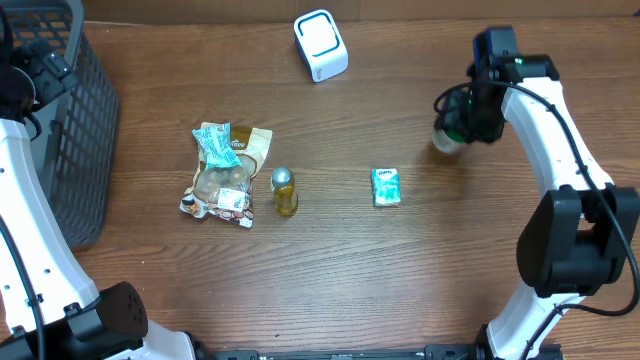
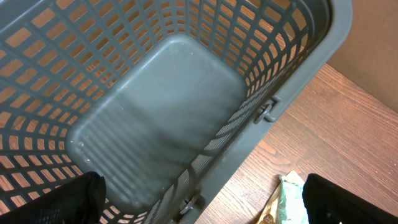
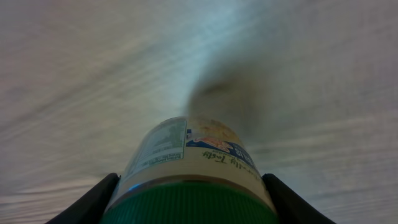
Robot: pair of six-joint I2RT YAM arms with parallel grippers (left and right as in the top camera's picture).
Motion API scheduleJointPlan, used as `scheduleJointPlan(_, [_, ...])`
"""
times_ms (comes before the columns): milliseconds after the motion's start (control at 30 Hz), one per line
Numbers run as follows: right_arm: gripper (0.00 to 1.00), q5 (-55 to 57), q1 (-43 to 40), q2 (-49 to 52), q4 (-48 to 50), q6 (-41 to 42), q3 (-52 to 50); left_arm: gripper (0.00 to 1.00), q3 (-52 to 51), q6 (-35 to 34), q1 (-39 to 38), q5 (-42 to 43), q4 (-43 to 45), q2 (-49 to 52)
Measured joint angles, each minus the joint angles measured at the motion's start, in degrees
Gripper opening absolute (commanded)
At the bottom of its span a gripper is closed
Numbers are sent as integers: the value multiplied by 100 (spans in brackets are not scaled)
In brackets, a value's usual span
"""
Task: Scan the item barcode
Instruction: 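Move the jar to the table's right side and release it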
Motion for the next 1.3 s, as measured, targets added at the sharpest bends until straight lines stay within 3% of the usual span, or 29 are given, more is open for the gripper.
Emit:
scheduleJointPlan(167, [27, 79, -186, 2, 4, 0, -483, 99, 0, 0, 0, 0, -2, 0])
scheduleJointPlan(400, [40, 105, -251, 2, 107, 0, -826, 100, 0, 0, 0, 0, -2, 0])
scheduleJointPlan(433, [46, 101, -251, 2, 146, -2, -898, 100, 0, 0, 0, 0, -2, 0])
scheduleJointPlan(533, [52, 103, -251, 2, 146, -2, -997, 100, 0, 0, 0, 0, -2, 0])
scheduleJointPlan(633, [68, 107, -251, 2, 151, 11, -1021, 100, 0, 0, 0, 2, -2, 0])
scheduleJointPlan(700, [84, 103, -251, 2, 155, 31, -1021, 100, 0, 0, 0, 0, -2, 0])
scheduleJointPlan(767, [89, 105, -251, 2, 157, 20, -1021, 100, 0, 0, 0, 2, -2, 0])
scheduleJointPlan(1067, [91, 122, -251, 2, 337, -7, -1021, 100, 0, 0, 0, 0, -2, 0])
scheduleJointPlan(1300, [87, 562, -251, 2, 1788, -22, -1051, 100, 0, 0, 0, 0, 0, 0])
